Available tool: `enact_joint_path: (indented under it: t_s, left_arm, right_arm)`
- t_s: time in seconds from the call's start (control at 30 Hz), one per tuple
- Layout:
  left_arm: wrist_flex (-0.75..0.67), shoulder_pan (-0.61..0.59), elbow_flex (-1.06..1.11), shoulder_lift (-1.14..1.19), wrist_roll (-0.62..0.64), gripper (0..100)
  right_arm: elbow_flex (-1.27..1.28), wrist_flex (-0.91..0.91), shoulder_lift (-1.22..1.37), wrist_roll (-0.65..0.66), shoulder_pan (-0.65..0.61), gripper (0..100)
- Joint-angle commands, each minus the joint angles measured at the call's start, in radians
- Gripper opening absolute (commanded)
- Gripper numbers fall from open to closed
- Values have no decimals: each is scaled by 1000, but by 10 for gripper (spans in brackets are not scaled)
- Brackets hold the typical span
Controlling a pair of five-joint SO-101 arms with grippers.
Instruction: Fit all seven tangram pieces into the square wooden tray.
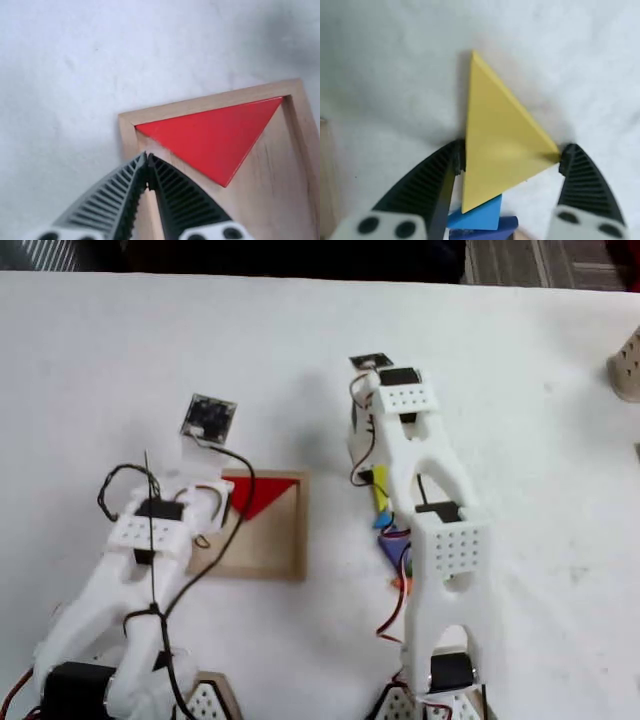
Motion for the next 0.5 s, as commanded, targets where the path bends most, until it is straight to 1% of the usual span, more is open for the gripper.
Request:
enact_joint_path:
  t_s: [0.0, 0.47]
  left_arm:
    - [-12, -8, -3, -35, -9, 28]
    - [-12, -8, -3, -35, -9, 28]
  right_arm:
    - [-5, -41, -19, 8, 7, 257]
    - [-3, -39, -19, 0, 8, 255]
